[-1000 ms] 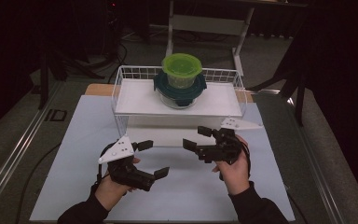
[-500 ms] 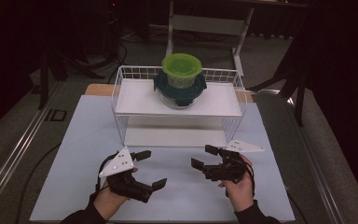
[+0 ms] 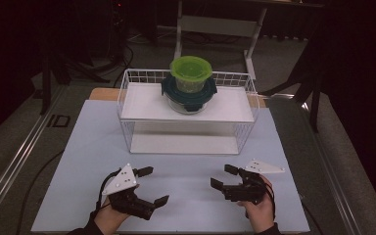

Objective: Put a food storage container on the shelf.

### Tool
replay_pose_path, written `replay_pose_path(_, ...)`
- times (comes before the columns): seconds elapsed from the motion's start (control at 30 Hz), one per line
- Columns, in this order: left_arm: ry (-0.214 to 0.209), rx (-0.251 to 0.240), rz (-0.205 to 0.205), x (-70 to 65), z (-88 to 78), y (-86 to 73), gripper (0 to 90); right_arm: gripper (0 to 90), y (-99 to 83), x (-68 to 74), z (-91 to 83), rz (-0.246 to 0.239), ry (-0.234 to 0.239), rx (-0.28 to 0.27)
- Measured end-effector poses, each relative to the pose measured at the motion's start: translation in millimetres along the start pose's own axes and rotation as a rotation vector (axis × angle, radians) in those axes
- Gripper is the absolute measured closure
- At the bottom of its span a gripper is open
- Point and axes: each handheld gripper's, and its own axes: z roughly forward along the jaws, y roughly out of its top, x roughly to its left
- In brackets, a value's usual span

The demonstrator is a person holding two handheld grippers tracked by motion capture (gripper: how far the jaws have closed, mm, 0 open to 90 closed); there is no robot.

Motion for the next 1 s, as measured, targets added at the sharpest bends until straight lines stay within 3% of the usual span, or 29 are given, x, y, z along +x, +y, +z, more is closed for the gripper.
replay_pose_path(0.27, 0.009, 0.015, 0.007, 0.6, -3.0, -13.2, 0.8, 15.2, -19.1, -0.8, -9.1, -0.041, -0.026, 0.018)
replay_pose_path(0.5, 0.022, 0.007, 0.008, 4.2, -8.5, -20.9, 0.8, 15.2, -28.8, -3.3, -19.4, -0.026, -0.029, 0.009)
replay_pose_path(0.67, 0.028, 0.023, 0.011, 4.6, -10.7, -27.7, 0.8, 15.2, -41.8, -7.3, -26.0, -0.026, -0.065, 0.033)
replay_pose_path(0.73, 0.034, 0.027, 0.029, 4.0, -10.6, -27.4, 0.8, 15.2, -43.3, -8.5, -26.9, -0.022, -0.066, 0.036)
replay_pose_path(1.0, 0.043, 0.009, 0.024, 5.1, -12.8, -28.3, 0.8, 15.3, -43.9, -16.2, -32.5, -0.027, -0.099, 0.014)
